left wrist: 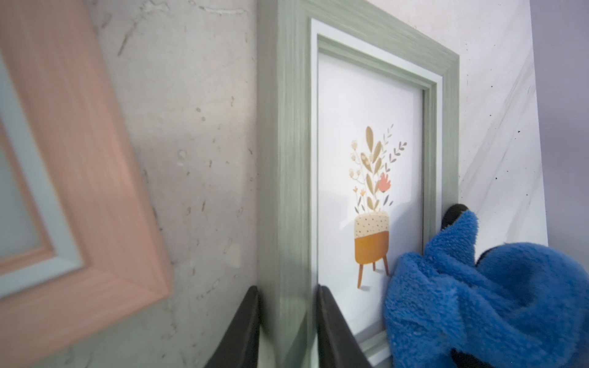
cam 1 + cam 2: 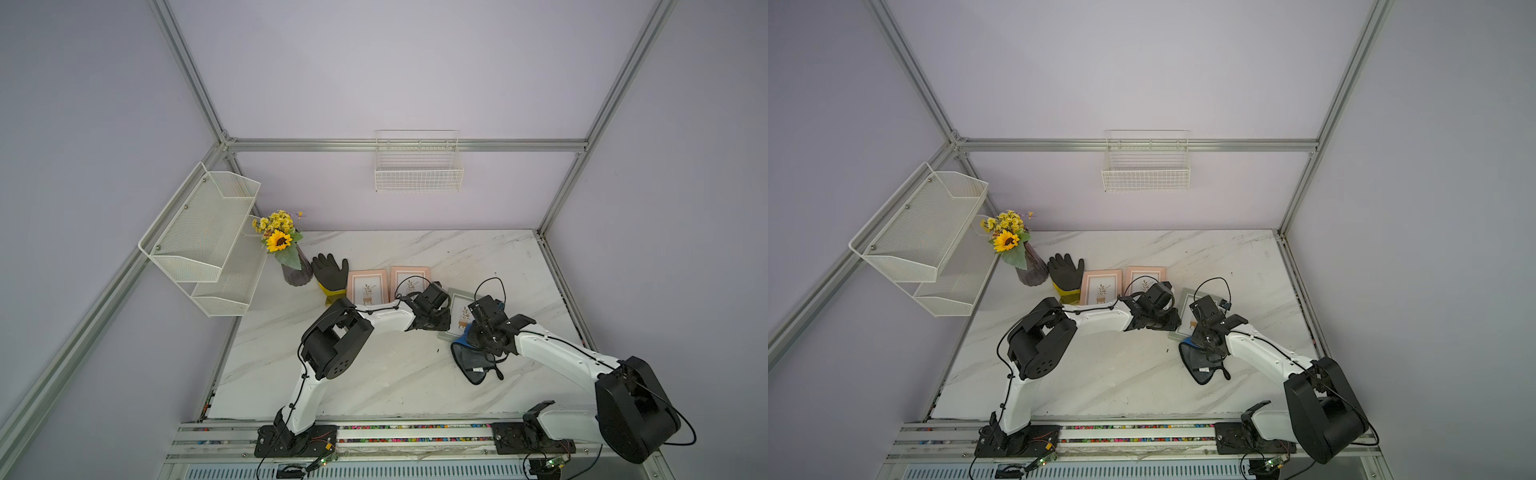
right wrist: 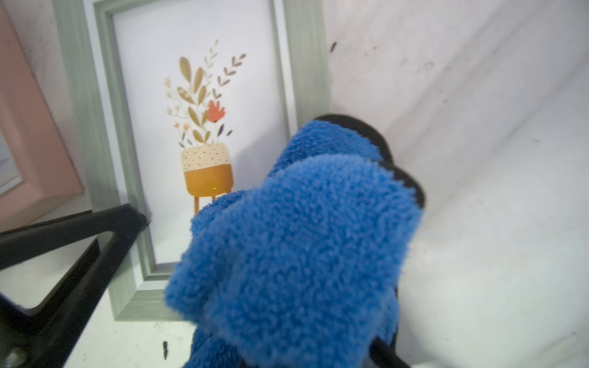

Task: Wipe the picture frame with a cloth
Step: Wipe the dirt from the picture frame.

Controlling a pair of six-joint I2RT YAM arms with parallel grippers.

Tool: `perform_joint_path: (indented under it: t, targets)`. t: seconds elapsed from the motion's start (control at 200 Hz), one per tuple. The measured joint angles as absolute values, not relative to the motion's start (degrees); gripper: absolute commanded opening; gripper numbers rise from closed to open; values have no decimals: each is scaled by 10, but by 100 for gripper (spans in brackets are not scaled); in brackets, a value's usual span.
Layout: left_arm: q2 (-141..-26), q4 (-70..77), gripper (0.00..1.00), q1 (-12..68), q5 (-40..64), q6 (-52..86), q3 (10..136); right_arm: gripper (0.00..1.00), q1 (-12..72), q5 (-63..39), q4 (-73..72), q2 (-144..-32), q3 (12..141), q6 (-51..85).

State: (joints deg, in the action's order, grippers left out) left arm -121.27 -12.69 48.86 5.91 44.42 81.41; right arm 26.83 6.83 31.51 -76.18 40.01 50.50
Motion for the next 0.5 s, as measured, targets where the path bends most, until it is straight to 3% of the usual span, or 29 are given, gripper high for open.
perform_joint_path:
  t: [0.225, 0.5]
  targets:
    - [-1213, -127, 28, 488, 60, 445, 814, 4, 288, 17, 251, -788, 407, 506]
    - [-1212, -125, 28, 488, 60, 446, 811, 3, 252, 63, 288, -750, 383, 514]
